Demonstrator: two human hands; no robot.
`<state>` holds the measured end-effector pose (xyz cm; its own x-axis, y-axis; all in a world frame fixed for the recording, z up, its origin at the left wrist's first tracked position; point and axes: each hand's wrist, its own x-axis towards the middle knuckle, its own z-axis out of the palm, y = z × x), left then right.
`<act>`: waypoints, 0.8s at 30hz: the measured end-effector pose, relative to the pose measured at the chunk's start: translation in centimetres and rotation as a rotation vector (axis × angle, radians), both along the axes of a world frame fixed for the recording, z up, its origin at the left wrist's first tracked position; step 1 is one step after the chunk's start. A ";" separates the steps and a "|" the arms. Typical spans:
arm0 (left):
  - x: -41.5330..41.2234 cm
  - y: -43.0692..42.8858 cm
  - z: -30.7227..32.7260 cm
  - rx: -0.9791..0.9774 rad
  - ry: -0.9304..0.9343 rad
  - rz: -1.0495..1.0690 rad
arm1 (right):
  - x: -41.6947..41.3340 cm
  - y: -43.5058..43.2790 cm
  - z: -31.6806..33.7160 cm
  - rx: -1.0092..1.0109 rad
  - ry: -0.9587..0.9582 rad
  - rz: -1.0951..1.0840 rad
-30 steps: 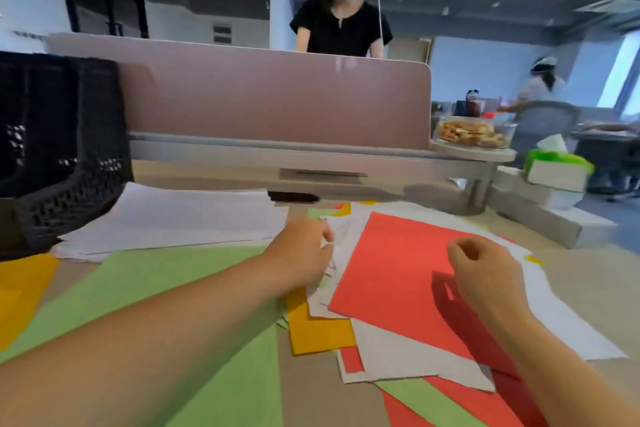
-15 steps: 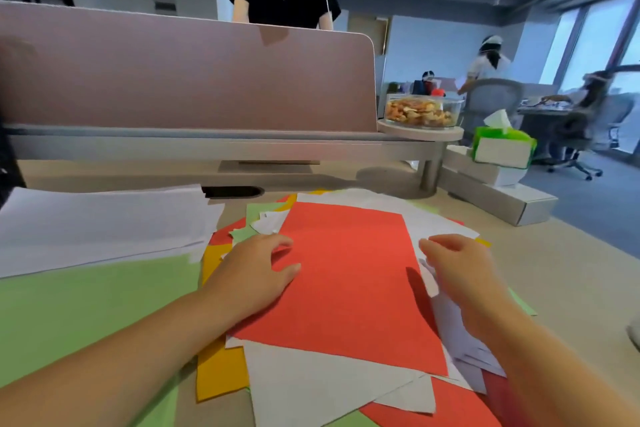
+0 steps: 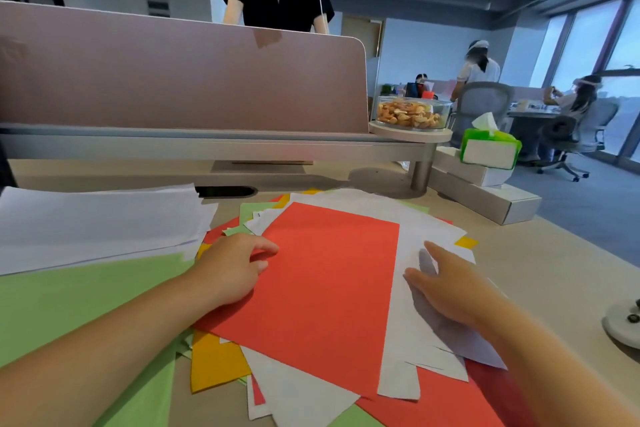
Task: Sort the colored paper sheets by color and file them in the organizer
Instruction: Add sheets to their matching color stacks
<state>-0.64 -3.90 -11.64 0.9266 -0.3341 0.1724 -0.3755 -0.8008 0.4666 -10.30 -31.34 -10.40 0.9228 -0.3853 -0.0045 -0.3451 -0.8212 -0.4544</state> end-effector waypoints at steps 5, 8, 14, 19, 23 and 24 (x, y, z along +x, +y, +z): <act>-0.5 -0.2 0.2 0.035 -0.023 -0.038 | 1.0 -1.8 -1.1 0.397 -0.408 -0.169; -1.1 -0.9 0.0 0.087 -0.015 -0.045 | 1.8 -2.3 -1.6 0.297 -0.297 -0.374; -1.5 -1.5 -0.2 0.254 0.029 -0.015 | 1.4 -0.3 -1.1 -0.131 0.084 -0.265; -1.8 -1.4 0.0 0.226 0.023 -0.005 | 0.8 -0.1 -0.4 0.110 -0.176 -0.066; -1.9 -1.4 0.0 0.145 -0.013 -0.010 | 0.7 0.1 0.1 0.606 -0.414 -0.072; -1.9 -1.4 0.0 0.130 -0.019 -0.004 | 0.7 0.1 0.4 0.782 -0.464 -0.102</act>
<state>-2.53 -5.26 -11.60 0.9223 -0.3582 0.1452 -0.3865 -0.8528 0.3512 -9.59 -31.26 -10.04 0.8588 -0.5083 0.0638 -0.0434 -0.1963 -0.9796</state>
